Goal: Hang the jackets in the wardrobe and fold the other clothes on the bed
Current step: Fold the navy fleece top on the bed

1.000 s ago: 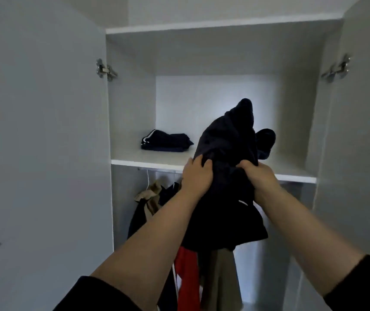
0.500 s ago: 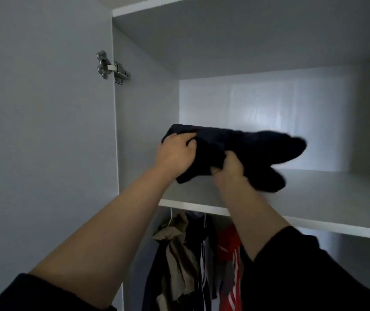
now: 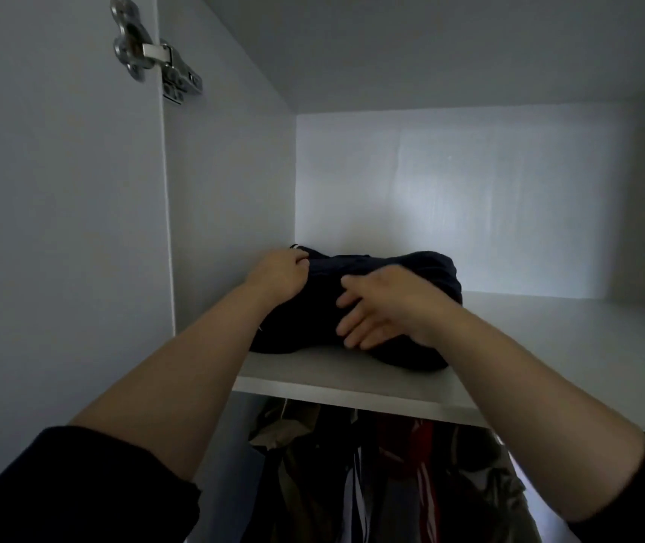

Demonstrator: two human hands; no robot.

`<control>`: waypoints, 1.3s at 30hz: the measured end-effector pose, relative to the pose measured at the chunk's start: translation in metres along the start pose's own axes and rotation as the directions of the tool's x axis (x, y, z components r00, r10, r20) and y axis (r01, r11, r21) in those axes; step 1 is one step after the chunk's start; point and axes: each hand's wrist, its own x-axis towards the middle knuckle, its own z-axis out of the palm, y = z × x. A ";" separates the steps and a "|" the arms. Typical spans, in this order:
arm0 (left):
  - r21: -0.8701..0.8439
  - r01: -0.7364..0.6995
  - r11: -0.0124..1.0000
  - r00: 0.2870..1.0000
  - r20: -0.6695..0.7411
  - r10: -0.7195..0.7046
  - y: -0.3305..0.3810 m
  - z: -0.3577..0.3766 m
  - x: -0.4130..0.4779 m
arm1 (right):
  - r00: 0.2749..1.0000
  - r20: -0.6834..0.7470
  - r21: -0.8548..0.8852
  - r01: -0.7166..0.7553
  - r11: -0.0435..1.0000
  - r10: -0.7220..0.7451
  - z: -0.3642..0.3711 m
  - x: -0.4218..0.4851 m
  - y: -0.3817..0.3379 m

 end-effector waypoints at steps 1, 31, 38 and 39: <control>-0.004 -0.024 1.000 1.000 0.008 0.024 0.003 0.002 0.006 | 0.952 -0.236 -0.181 0.153 0.972 -0.194 -0.010 0.004 -0.009; 0.196 0.042 0.980 0.951 0.291 -0.099 -0.042 0.054 0.034 | 0.920 -0.351 -0.844 -0.231 0.484 -0.173 -0.030 0.141 0.071; 0.203 0.015 0.979 0.987 0.155 -0.047 -0.032 0.048 0.021 | 0.767 -0.533 -0.772 -0.268 0.576 -0.357 -0.018 0.111 0.061; 0.188 -0.011 0.982 0.990 0.141 -0.016 -0.025 0.046 0.015 | 0.772 -0.513 -0.784 -0.243 0.571 -0.376 -0.019 0.101 0.060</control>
